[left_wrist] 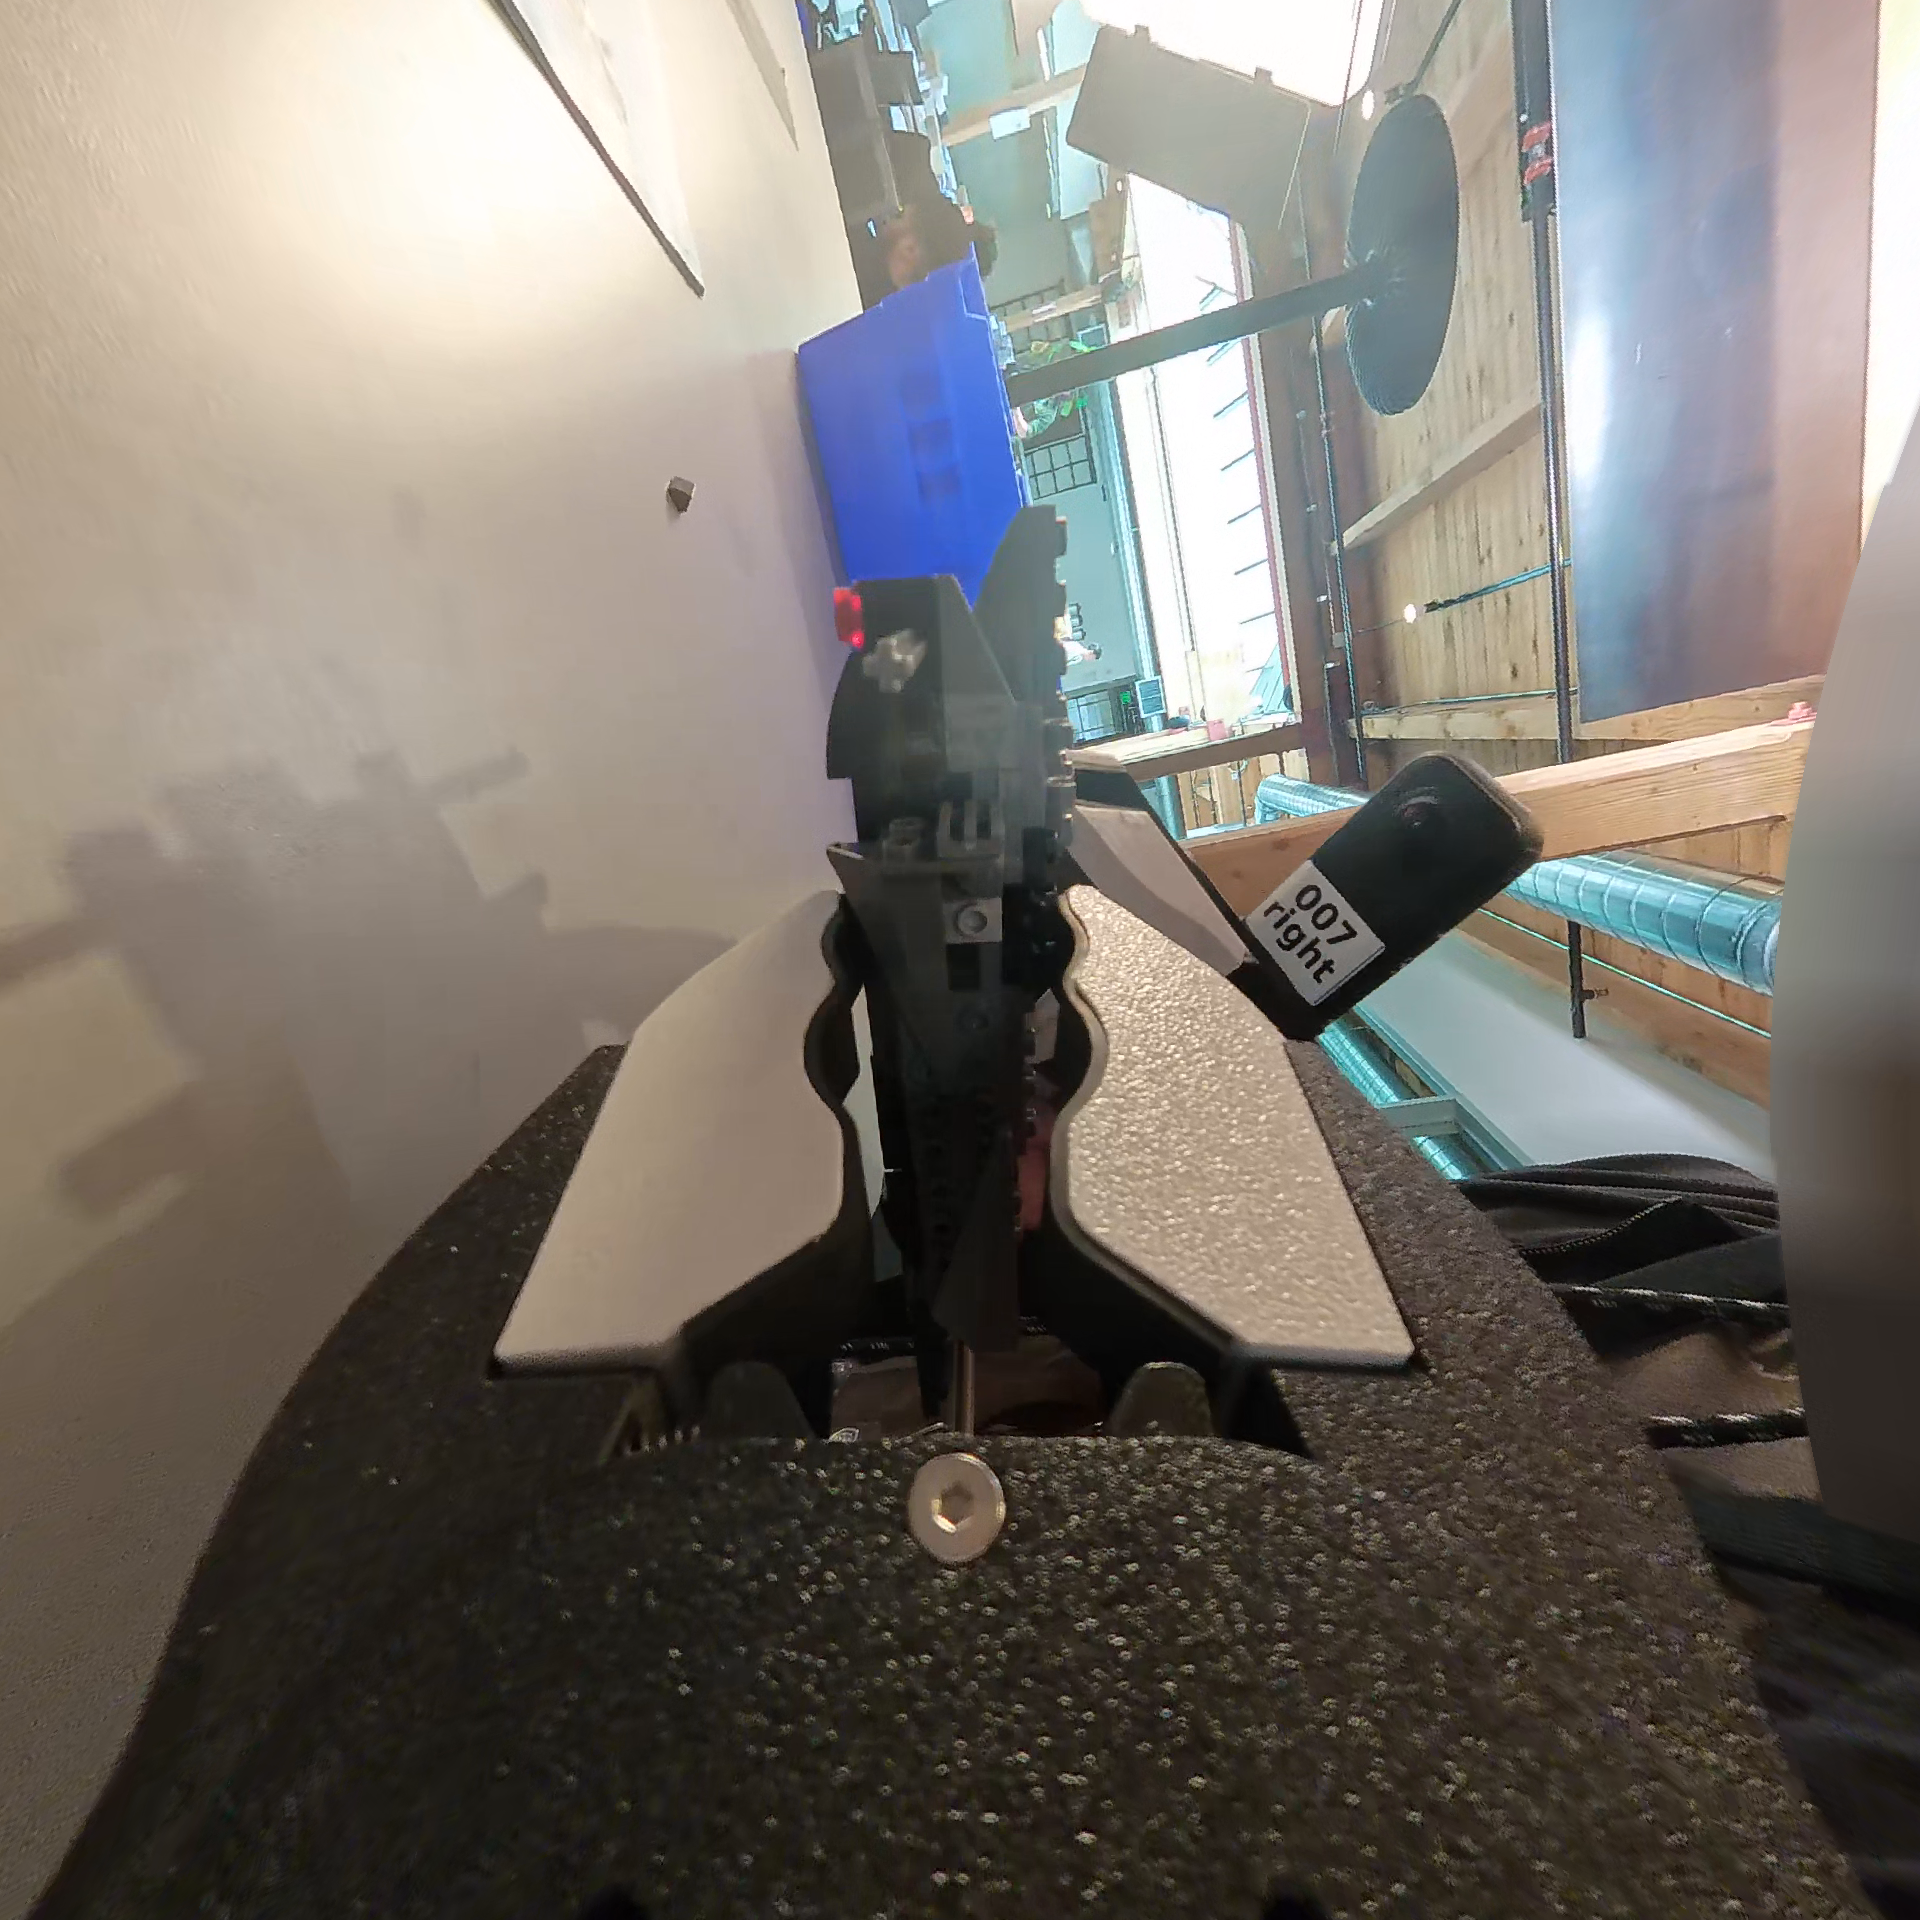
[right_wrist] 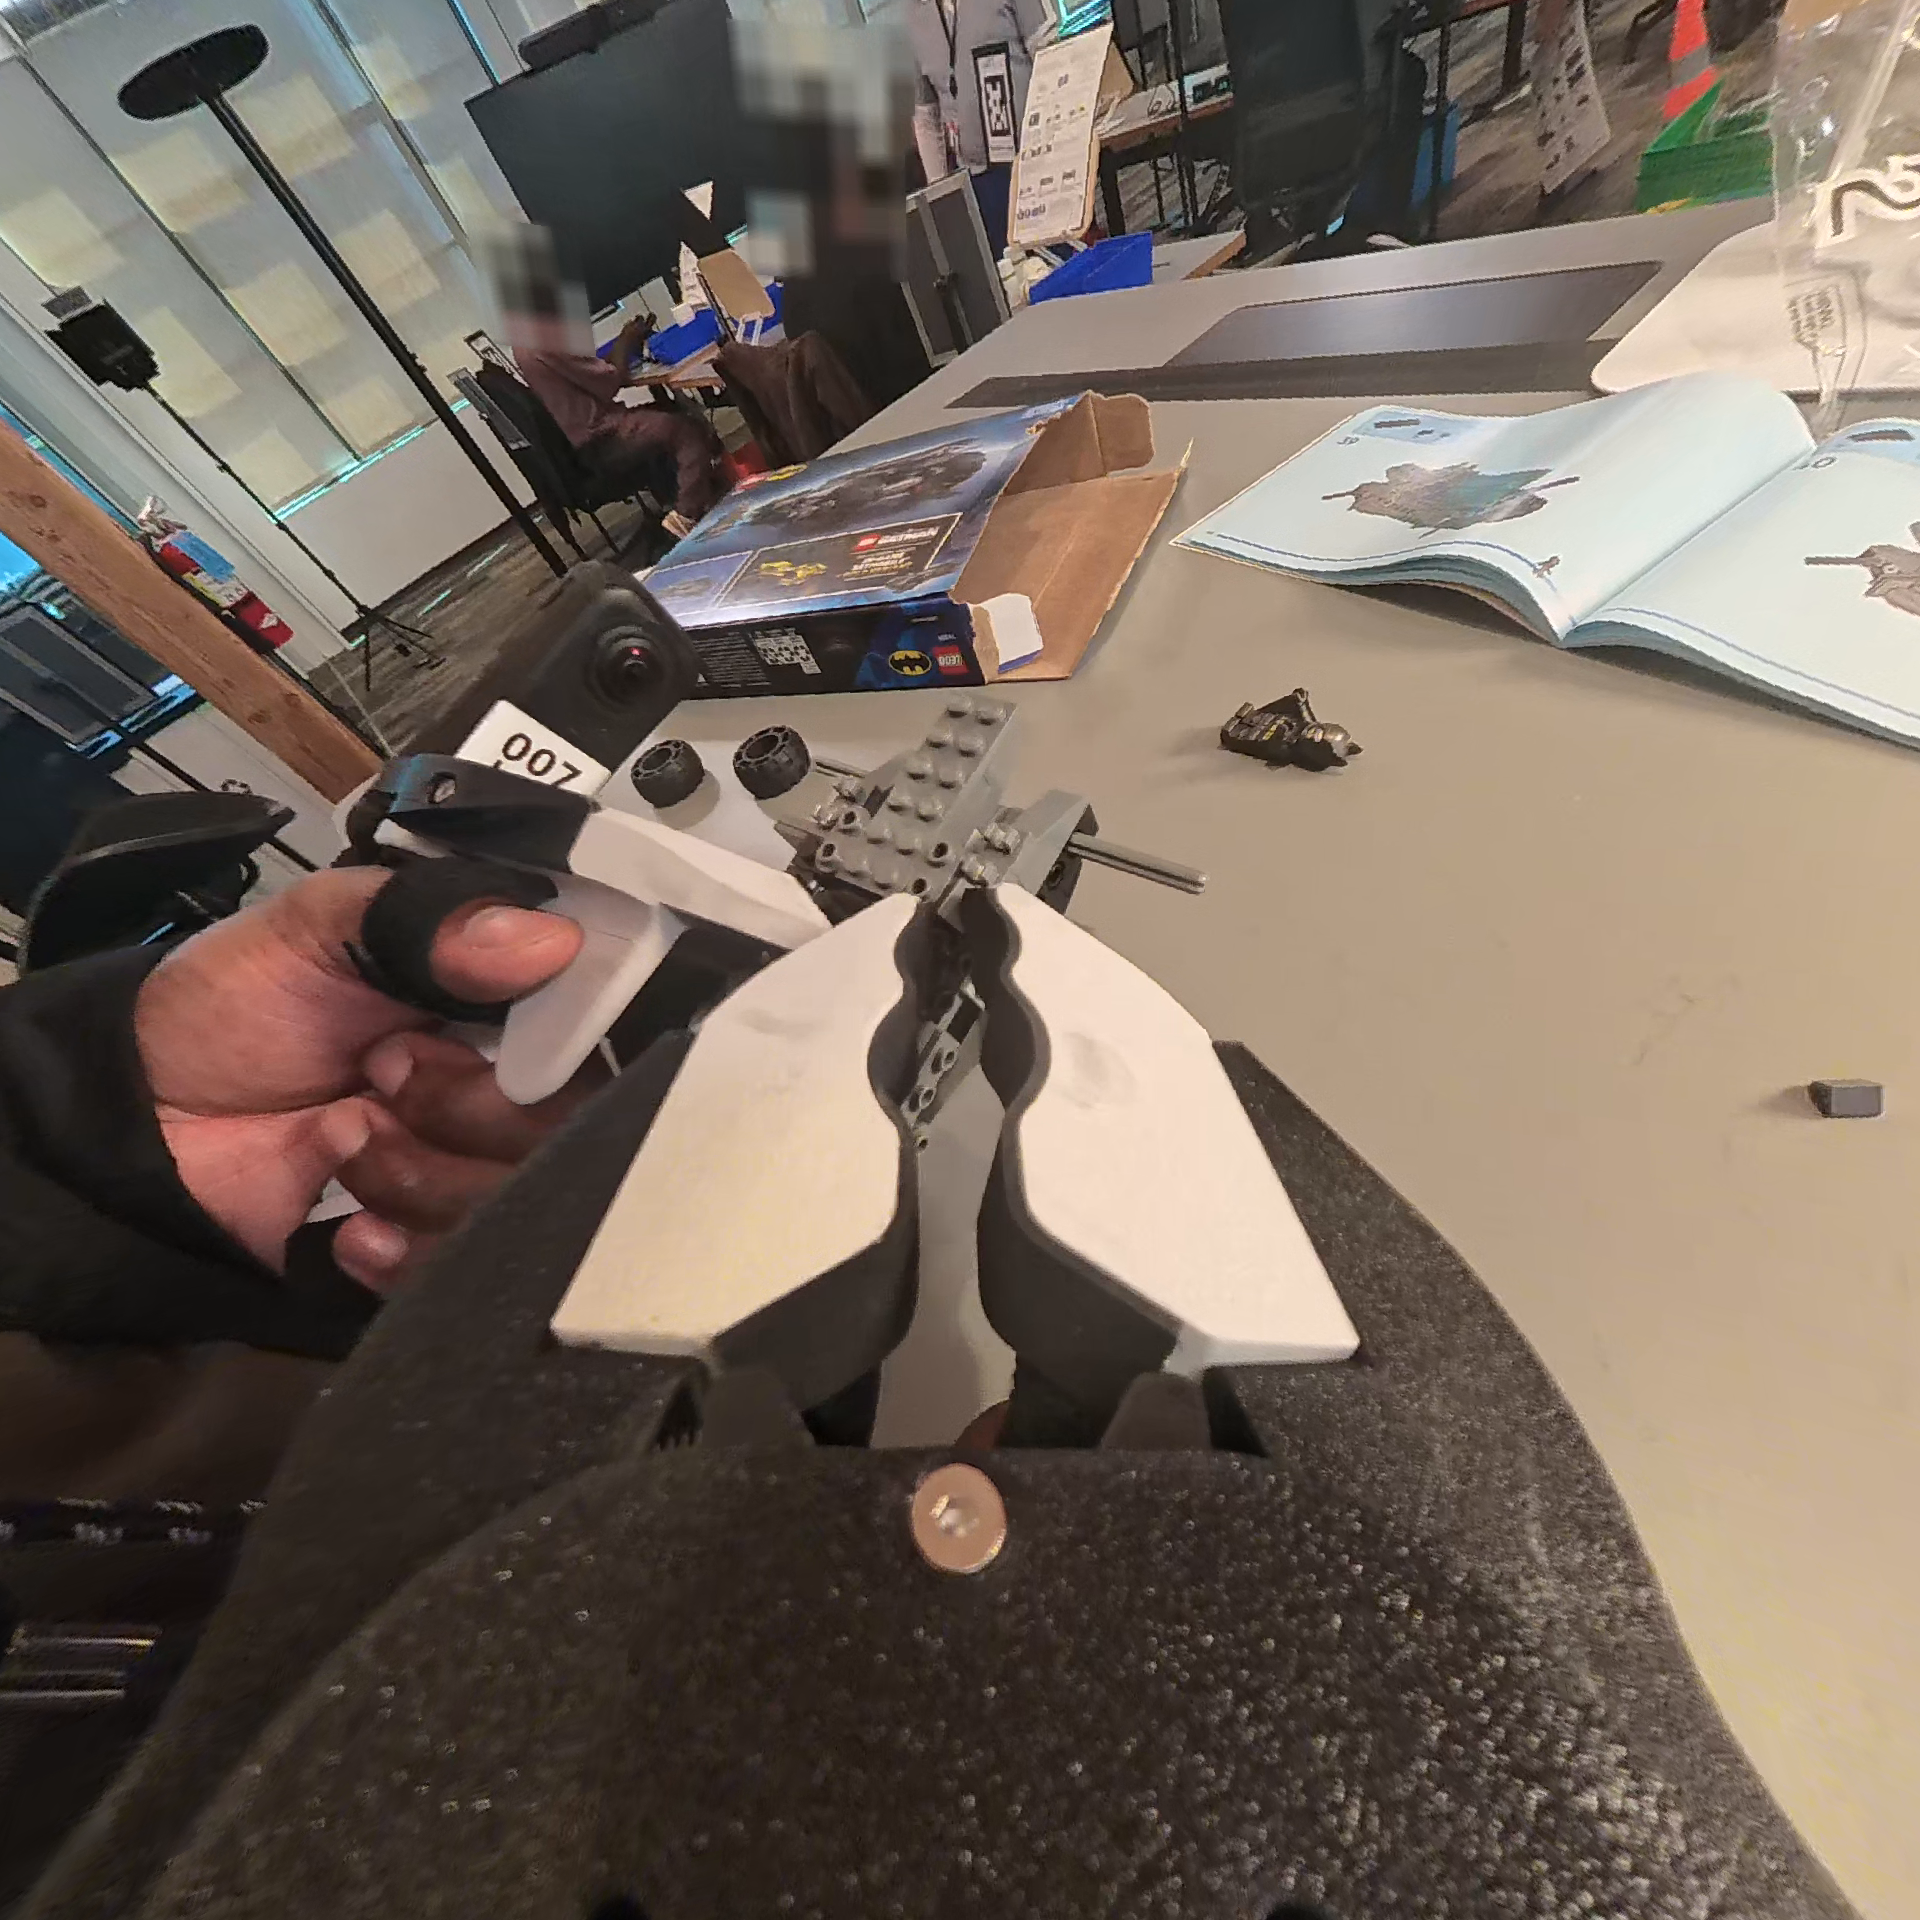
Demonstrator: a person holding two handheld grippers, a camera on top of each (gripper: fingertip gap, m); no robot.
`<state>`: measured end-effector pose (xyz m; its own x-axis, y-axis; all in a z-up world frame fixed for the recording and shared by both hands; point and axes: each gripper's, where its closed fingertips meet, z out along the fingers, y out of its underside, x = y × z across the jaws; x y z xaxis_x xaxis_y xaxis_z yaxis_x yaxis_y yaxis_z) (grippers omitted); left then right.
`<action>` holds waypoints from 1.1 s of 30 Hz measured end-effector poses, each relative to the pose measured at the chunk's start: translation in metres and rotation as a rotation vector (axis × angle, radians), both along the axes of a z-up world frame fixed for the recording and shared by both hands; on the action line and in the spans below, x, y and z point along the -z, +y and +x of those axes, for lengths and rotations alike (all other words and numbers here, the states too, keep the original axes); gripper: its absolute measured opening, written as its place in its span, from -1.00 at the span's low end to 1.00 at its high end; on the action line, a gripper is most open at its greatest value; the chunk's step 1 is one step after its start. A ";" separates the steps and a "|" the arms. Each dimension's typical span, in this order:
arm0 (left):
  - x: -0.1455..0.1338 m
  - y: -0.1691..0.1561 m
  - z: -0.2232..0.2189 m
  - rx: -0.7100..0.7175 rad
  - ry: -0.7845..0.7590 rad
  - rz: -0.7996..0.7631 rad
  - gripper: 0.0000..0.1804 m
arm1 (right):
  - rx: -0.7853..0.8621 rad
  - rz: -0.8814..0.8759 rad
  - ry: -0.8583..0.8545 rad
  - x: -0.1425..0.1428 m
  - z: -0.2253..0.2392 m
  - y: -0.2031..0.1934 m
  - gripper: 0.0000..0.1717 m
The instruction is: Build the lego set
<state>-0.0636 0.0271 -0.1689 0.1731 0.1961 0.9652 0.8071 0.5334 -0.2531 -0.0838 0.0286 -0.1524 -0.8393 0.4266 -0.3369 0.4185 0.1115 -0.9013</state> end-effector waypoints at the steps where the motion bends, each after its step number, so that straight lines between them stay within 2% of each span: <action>1: 0.000 0.000 0.001 0.000 0.000 -0.005 -0.61 | 0.003 0.007 0.012 0.000 0.001 0.000 -0.93; 16: -0.002 0.010 0.011 0.104 0.075 -0.148 -0.61 | -0.016 -0.021 0.051 -0.007 0.005 0.004 -0.93; 25: 0.000 0.021 0.022 0.220 0.047 -0.122 -0.62 | -0.129 0.023 0.098 -0.011 0.010 0.007 -0.94; 33: -0.004 0.020 0.014 0.153 0.092 -0.092 -0.61 | -0.136 -0.129 -0.094 -0.013 0.007 0.010 -0.95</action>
<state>-0.0497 0.0467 -0.1648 0.2947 0.2474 0.9230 0.8483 0.3770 -0.3719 -0.0767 0.0388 -0.1390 -0.8485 0.2594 -0.4612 0.4906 0.0588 -0.8694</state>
